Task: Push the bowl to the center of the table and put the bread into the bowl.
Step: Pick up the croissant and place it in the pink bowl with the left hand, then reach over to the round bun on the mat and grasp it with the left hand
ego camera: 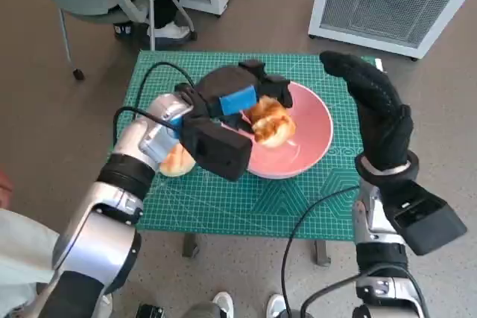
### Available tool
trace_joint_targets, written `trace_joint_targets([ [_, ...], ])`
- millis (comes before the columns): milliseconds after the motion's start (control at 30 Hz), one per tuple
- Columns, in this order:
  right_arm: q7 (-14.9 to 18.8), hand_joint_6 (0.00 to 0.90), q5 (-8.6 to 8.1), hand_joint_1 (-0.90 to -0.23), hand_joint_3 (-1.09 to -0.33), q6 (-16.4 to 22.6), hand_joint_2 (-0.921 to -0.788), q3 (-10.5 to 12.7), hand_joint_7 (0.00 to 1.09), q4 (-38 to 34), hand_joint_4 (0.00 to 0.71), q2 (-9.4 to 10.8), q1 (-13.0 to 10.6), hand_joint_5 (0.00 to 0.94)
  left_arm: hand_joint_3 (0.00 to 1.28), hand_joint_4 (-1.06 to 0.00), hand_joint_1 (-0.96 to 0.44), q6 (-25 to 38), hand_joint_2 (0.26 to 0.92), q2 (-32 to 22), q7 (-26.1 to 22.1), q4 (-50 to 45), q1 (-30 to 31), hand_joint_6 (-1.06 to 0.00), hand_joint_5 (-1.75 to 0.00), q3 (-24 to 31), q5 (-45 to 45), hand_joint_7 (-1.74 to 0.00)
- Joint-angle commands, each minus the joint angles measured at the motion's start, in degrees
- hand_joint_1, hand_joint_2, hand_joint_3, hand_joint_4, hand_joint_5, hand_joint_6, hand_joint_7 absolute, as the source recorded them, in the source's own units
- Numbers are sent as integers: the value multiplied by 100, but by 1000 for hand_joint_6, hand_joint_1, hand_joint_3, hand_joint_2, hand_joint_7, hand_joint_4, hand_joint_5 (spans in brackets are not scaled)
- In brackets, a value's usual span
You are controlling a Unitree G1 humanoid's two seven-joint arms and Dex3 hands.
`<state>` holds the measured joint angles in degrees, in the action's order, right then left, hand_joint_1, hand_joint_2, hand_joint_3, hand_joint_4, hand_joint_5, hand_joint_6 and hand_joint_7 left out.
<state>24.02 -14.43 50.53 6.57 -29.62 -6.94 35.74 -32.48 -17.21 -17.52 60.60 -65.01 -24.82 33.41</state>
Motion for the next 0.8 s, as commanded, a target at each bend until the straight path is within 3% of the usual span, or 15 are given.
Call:
trace_joint_targets([
  [33, -15, -1, 2, -589, -781, -39, -921, 13, 771, 14, 265, -20, -132, 146, 46, -23, -269, 221, 824, -67, -383, -273, -8, -13, -116, 63, -174, -589],
  [367, -22, -1, 17, -578, -783, -44, -921, 8, 765, -48, 256, -4, -101, 150, 22, 0, -356, -39, 822, -327, -393, -685, 298, 1, -13, 343, -509, -416],
  [667, -79, -1, 68, -578, -787, -61, -921, -4, 765, -38, 253, 21, -101, 156, 10, -15, -305, 136, 816, -908, -746, -1687, 704, -5, -8, 670, -832, -380],
  [800, -92, -1, 75, -579, -788, -75, -921, -20, 765, 2, 251, 30, -118, 159, 3, -42, -253, 341, 810, -1197, -974, -2245, 973, -79, -4, 850, -975, -273],
])
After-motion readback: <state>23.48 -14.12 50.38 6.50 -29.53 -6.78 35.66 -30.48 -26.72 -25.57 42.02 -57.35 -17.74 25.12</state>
